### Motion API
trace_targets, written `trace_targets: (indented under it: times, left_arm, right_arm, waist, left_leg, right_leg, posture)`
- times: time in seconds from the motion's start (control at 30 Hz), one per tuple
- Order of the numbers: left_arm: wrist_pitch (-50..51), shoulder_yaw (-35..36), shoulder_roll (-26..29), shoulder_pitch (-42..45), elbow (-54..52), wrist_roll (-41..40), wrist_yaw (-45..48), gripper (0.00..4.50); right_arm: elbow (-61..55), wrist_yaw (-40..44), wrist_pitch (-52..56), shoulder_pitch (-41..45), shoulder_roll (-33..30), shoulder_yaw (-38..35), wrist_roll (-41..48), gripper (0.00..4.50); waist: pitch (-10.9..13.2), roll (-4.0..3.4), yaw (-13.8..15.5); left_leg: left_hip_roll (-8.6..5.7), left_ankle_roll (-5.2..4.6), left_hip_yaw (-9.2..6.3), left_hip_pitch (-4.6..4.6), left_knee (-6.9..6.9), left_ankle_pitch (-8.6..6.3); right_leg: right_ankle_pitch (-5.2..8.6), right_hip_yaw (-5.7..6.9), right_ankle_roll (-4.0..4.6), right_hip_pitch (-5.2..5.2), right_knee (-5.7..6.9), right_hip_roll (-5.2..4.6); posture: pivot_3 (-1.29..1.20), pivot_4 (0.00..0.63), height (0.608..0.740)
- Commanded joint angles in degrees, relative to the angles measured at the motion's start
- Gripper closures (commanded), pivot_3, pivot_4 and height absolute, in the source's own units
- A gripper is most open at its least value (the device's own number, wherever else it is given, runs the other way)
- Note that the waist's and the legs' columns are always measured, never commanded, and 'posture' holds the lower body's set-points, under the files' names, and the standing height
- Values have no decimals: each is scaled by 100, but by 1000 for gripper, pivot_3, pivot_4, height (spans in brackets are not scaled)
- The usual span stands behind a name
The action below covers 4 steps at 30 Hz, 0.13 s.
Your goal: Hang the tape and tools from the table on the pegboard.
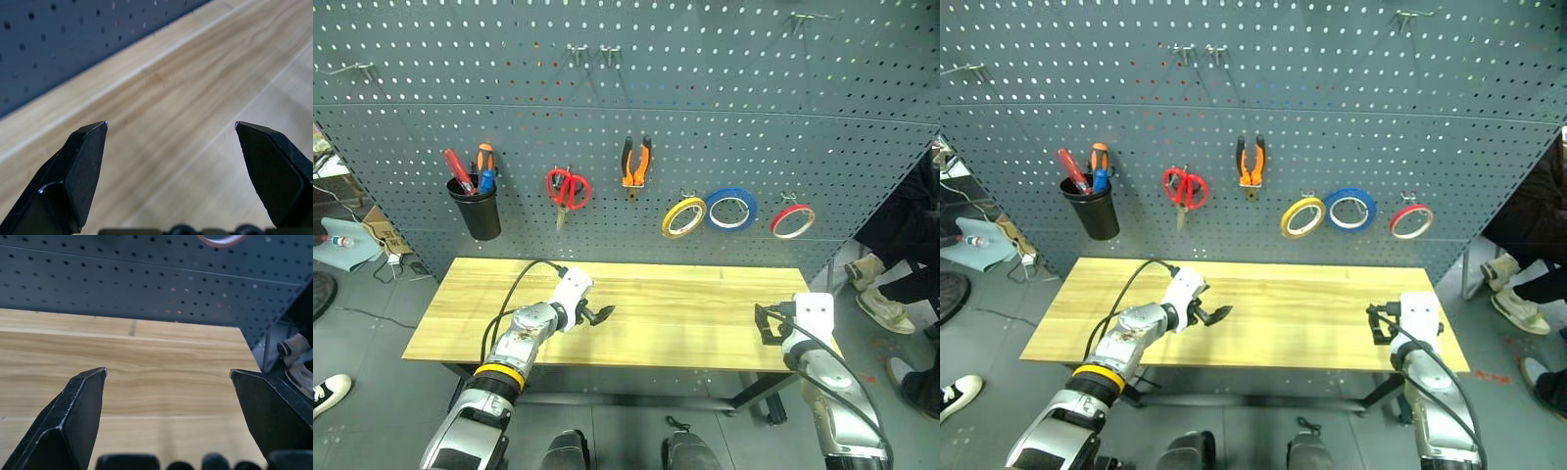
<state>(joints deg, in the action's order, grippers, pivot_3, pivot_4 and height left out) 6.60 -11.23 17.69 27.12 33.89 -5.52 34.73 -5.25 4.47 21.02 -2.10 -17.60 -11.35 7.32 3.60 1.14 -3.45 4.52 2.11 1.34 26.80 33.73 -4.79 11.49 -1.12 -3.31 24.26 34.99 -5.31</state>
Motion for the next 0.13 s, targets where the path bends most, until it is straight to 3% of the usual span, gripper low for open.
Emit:
trace_targets:
  times: [0.03,0.13]
  left_arm:
    - [-214,163,-101,244,190,44,15,60]
    - [-261,171,-149,296,289,55,128,60]
  right_arm:
    - [75,-63,-273,252,37,-74,-77,0]
    - [250,-32,-352,393,64,-53,-111,0]
  waist:
    - [-31,-18,-55]
    - [-44,-23,-64]
  left_leg:
    - [0,-2,0,-1,0,-2]
    - [-1,-3,0,-4,0,-3]
  right_leg:
    - [2,0,0,-1,1,-1]
    - [4,-1,-2,-1,6,0]
  posture:
    - [-76,0,740]
    - [-69,0,740]
